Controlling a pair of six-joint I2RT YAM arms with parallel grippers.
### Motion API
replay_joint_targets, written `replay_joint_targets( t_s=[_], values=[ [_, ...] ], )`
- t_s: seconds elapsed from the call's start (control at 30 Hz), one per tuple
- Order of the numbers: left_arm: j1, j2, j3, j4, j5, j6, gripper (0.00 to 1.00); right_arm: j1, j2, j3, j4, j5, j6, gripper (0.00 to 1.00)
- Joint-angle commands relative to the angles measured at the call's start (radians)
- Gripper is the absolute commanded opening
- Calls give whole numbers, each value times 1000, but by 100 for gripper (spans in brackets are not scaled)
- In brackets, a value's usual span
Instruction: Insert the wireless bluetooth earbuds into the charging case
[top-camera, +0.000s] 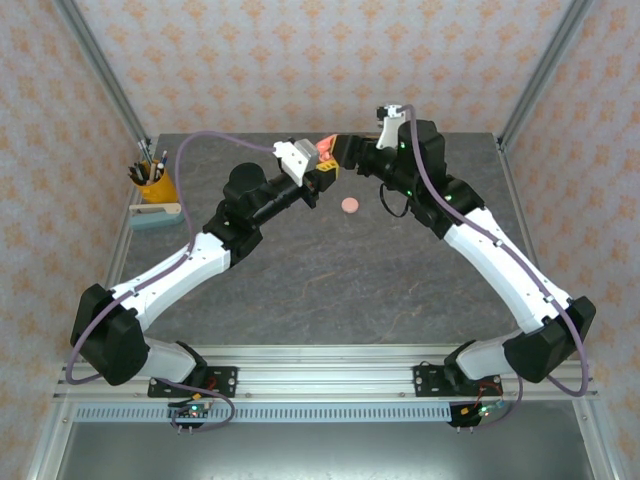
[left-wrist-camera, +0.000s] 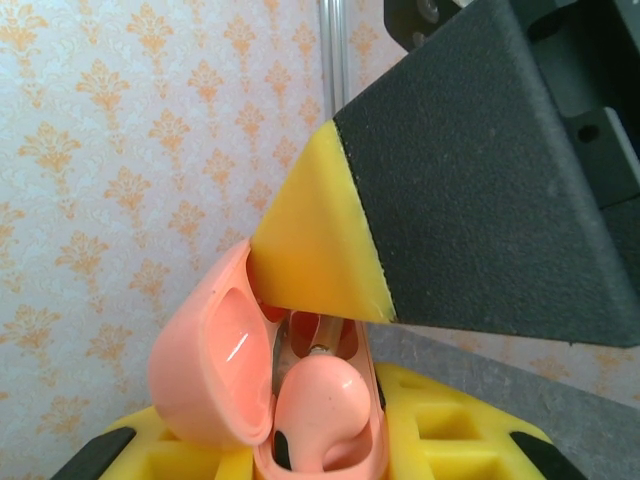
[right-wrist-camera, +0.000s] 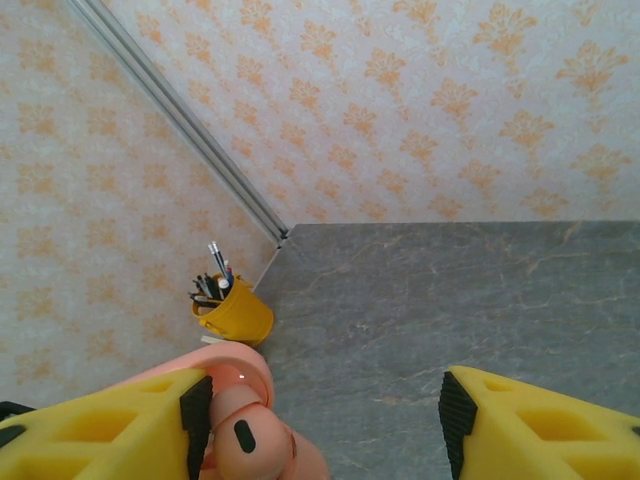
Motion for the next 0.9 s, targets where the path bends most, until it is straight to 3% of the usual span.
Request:
replay_joint_targets(
  t_s=[0.0,0.47,0.87],
  values=[
    [-10,-12,17,24,12,-5,0,-17,-8,48,71,-46,81,65],
    [-9,-13,2,32,5,3,0,-61,-30,67,61,-58,161,67],
    [-8,-6,18,20,9,15,0,-61,-20,116,-109,-166,97,59]
  ],
)
